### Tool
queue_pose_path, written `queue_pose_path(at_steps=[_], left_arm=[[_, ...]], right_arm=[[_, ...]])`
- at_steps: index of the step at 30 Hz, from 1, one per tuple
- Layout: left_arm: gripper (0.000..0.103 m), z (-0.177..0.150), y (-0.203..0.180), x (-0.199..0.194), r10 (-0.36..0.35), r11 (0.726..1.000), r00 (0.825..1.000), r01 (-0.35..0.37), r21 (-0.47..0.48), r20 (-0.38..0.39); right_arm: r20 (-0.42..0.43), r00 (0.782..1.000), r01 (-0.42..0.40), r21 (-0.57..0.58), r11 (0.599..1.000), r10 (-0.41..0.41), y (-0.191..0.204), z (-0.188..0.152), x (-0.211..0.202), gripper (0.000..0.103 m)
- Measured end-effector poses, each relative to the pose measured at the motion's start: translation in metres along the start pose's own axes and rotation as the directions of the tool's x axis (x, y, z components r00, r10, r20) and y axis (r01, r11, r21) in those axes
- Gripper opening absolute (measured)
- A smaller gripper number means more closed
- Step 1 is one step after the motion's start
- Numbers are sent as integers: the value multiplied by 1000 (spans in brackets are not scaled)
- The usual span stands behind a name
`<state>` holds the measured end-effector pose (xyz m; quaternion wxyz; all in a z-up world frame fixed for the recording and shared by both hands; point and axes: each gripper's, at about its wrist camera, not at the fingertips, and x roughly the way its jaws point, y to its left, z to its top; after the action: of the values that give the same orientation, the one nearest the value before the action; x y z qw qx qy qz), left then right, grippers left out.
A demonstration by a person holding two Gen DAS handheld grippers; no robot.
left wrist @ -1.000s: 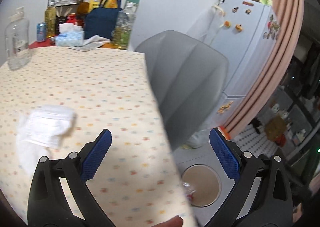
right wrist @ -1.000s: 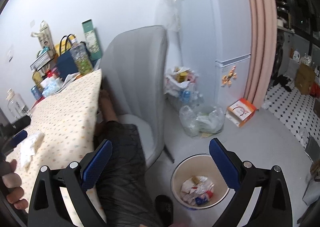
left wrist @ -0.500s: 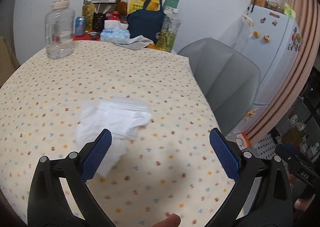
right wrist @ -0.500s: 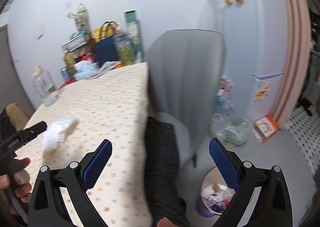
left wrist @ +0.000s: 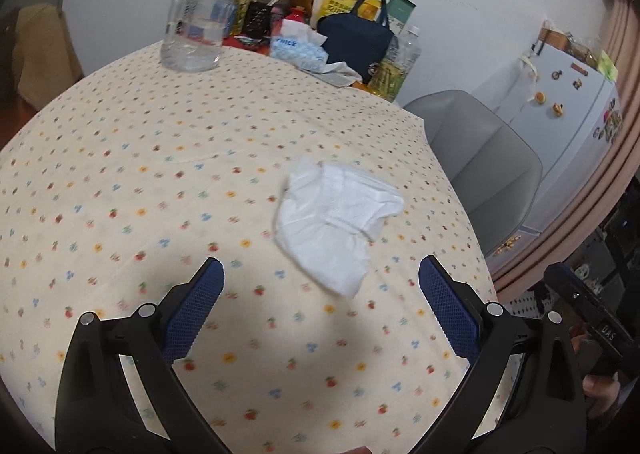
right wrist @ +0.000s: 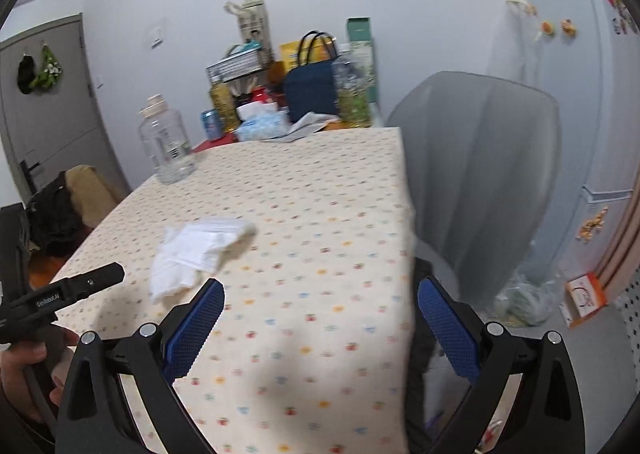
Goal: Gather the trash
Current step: 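Grasp the white tissue with the left tool while the right tool grasps the white paper sheet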
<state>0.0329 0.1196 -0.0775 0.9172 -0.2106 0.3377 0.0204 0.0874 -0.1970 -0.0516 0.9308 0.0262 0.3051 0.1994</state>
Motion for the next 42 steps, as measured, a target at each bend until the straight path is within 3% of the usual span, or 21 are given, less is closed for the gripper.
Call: queue_pose_path(at_steps=[5,12,15,20,25,27,29,31,38,42], left_arm=[[86,-7,14,6,-13,1000,999,13,4,-43],[82,-11,5,28,-23,999,995,26,32,-98],[76,-8,-4,41,-18,998,991,26,60,-132],[75,-3,-10,59,25,997,990,-14,80,-140],[65,-2,-24,68,95,984,987,-73,163,-130],[57,0,-26,71,140,976,982,-116,185,-123],[19,1,-27,73,182,965,976,-155,212,-119],[8,1,-25,72,183,962,975,-152,226,-124],[6,8,5,44,124,988,988,-114,108,-89],[6,14,14,25,101,992,993,-95,87,-63]], right_arm=[[-54,998,10,-65,998,-13,21,-6,15,91],[-140,989,-46,-24,999,43,20,-20,31,85],[-151,987,-57,-20,998,53,19,-21,35,82],[-158,985,-81,-29,996,76,23,-18,37,80],[-169,981,-109,-50,993,99,32,-11,43,80],[-171,980,-118,-67,991,105,38,-8,45,80],[-176,978,-127,-81,989,111,44,-5,48,79],[-181,977,-133,-87,987,116,50,-2,52,78],[-212,965,-172,-69,983,154,64,13,64,71],[-254,952,-195,-69,978,172,77,21,84,68]])
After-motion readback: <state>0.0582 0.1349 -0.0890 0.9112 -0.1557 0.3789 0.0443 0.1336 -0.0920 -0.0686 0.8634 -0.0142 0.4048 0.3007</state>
